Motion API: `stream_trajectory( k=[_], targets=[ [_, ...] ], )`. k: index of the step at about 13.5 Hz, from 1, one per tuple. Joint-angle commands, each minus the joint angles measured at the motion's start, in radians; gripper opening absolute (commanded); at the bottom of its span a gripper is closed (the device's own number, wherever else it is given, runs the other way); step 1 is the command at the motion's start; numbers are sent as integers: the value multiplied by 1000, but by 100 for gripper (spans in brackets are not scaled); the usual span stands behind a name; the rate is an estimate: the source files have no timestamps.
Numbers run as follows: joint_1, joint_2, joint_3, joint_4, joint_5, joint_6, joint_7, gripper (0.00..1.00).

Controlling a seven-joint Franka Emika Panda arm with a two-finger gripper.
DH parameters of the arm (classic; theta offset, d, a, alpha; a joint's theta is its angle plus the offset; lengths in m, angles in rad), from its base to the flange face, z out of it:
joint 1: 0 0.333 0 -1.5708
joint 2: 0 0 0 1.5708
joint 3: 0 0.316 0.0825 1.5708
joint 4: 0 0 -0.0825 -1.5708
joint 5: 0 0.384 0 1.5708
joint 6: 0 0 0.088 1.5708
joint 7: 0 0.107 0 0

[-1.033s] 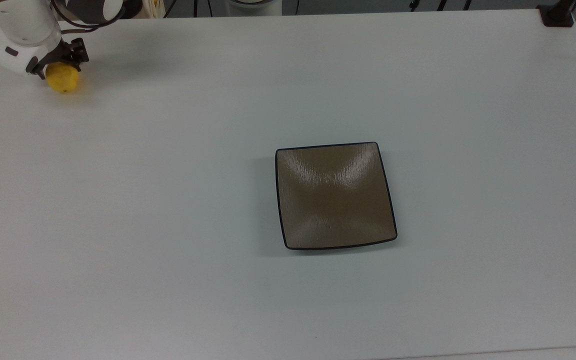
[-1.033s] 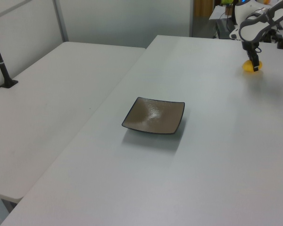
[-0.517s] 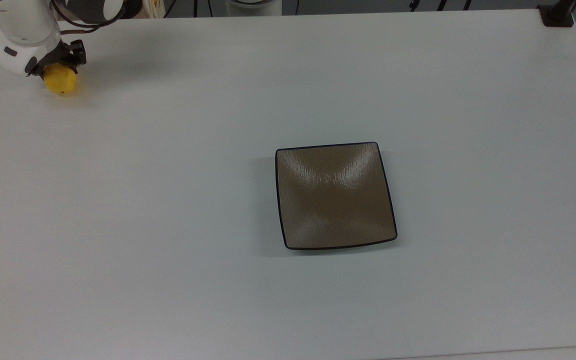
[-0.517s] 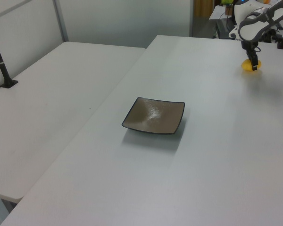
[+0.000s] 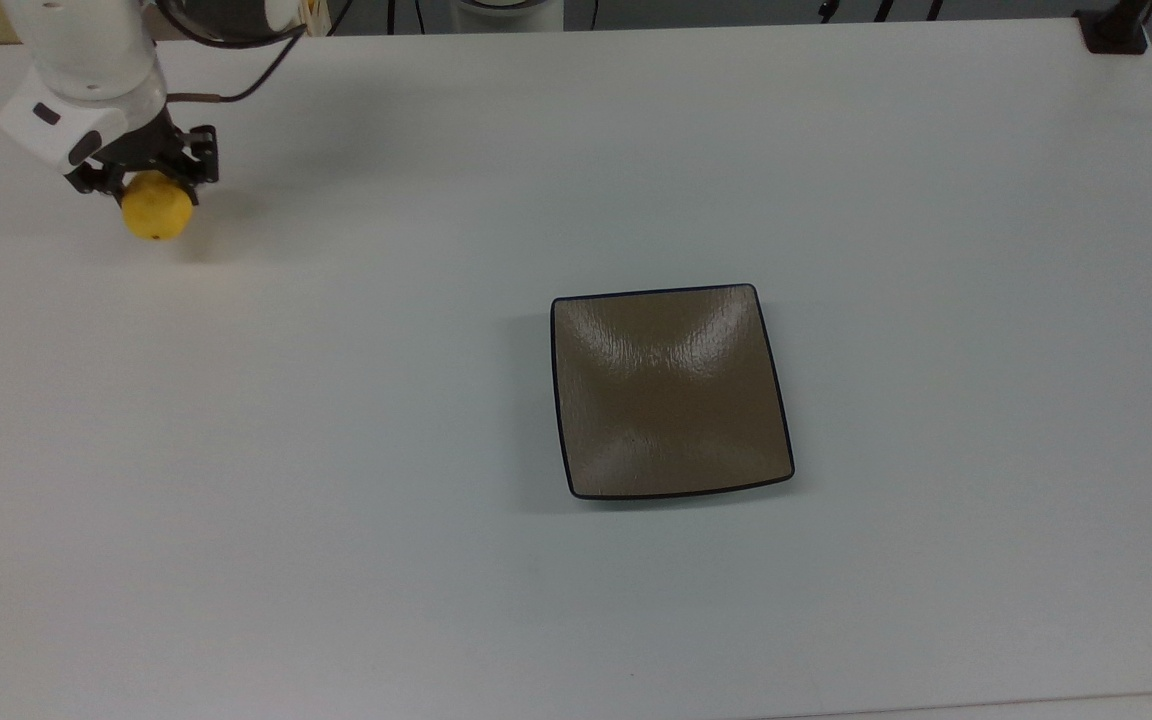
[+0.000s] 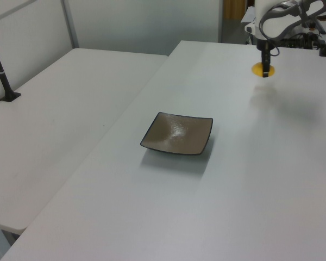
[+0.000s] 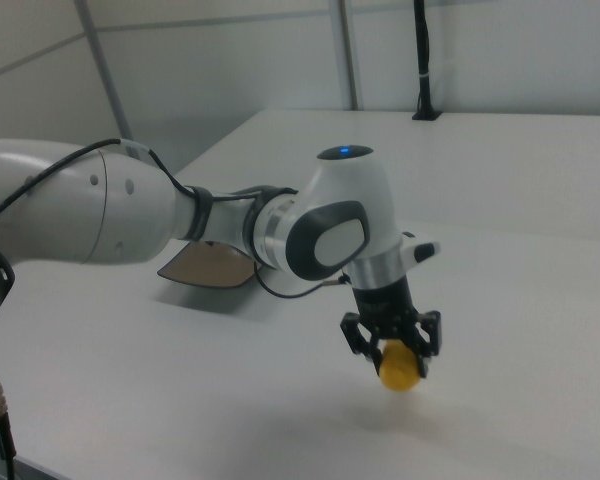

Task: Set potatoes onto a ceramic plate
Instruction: 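Carry the held potato over the brown square plate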

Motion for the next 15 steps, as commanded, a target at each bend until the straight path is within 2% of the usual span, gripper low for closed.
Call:
stream_trajectory(
  k=[1,2,5,8,11,15],
  targets=[
    [3,-17,85,11,40,17,141,47],
    [5,-14,124,20,54,17,190,47],
    [40,-7,165,20,109,18,277,47],
    [69,2,222,63,187,18,428,47],
    [101,3,265,92,206,18,563,47],
    [181,34,300,136,218,20,740,47]
  ],
)
